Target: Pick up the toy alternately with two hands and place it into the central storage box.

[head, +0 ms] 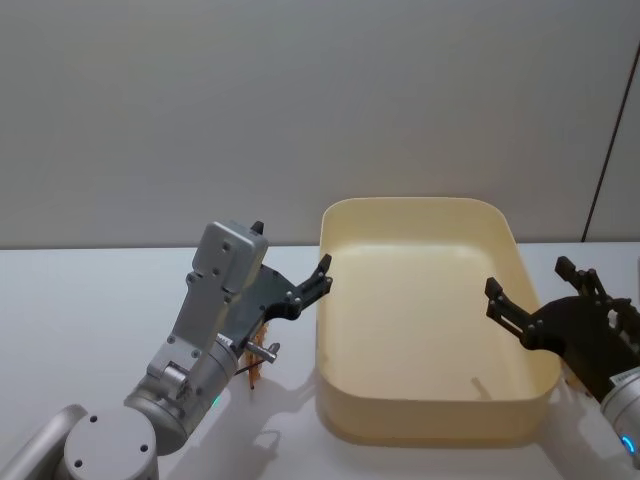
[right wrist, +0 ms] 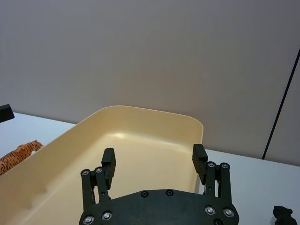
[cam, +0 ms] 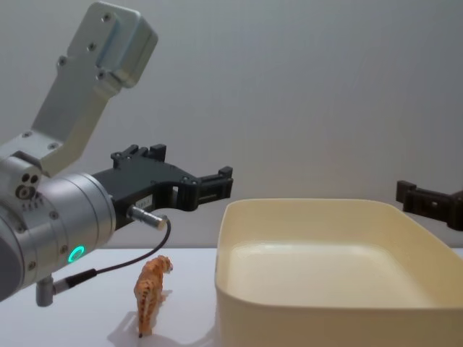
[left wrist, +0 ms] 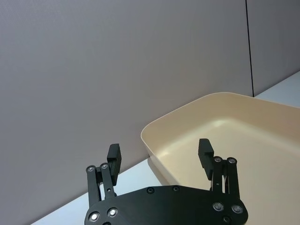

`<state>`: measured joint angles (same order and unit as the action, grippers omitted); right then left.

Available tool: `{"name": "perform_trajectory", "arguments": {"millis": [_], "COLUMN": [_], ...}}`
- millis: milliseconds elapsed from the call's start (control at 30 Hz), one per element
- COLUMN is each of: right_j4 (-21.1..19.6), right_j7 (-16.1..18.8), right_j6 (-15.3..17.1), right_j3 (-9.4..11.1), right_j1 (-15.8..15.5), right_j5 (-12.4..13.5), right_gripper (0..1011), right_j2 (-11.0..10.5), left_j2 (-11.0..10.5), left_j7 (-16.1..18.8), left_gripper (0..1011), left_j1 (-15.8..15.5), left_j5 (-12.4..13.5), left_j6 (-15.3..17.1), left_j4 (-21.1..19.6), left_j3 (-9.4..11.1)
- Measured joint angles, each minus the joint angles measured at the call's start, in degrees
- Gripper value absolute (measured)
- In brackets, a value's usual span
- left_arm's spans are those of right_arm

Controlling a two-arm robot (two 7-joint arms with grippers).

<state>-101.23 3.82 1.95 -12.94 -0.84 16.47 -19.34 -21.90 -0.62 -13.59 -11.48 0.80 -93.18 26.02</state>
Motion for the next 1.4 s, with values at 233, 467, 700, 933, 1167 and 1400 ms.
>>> {"name": "perform_trajectory", "arguments": {"millis": [233, 467, 700, 933, 1167, 1400], "right_j4": [0.0, 0.0, 0.0, 0.0, 0.0, 0.0], "right_j7": [0.0, 0.0, 0.0, 0.0, 0.0, 0.0], "right_j6": [0.0, 0.0, 0.0, 0.0, 0.0, 0.0], "right_j3": [0.0, 0.0, 0.0, 0.0, 0.0, 0.0], "right_j1": [0.0, 0.0, 0.0, 0.0, 0.0, 0.0], "right_j5": [0.0, 0.0, 0.0, 0.0, 0.0, 0.0], "right_gripper": [1001, 1001, 1001, 1001, 1001, 1001], "right_j2": [0.0, 0.0, 0.0, 0.0, 0.0, 0.0], "left_j2": [0.0, 0.0, 0.0, 0.0, 0.01, -0.34], "left_j7": [0.0, 0.0, 0.0, 0.0, -0.05, -0.1], "left_gripper": [1001, 1001, 1002, 1001, 1001, 1001], "left_j1": [0.0, 0.0, 0.0, 0.0, 0.12, 0.91], "left_j5": [0.0, 0.0, 0.0, 0.0, -0.24, -1.93], "left_j6": [0.0, 0.0, 0.0, 0.0, 0.33, 2.53], "left_j4": [0.0, 0.0, 0.0, 0.0, -0.03, -1.03], "left_j3": [0.0, 0.0, 0.0, 0.0, -0.05, -0.16]}}
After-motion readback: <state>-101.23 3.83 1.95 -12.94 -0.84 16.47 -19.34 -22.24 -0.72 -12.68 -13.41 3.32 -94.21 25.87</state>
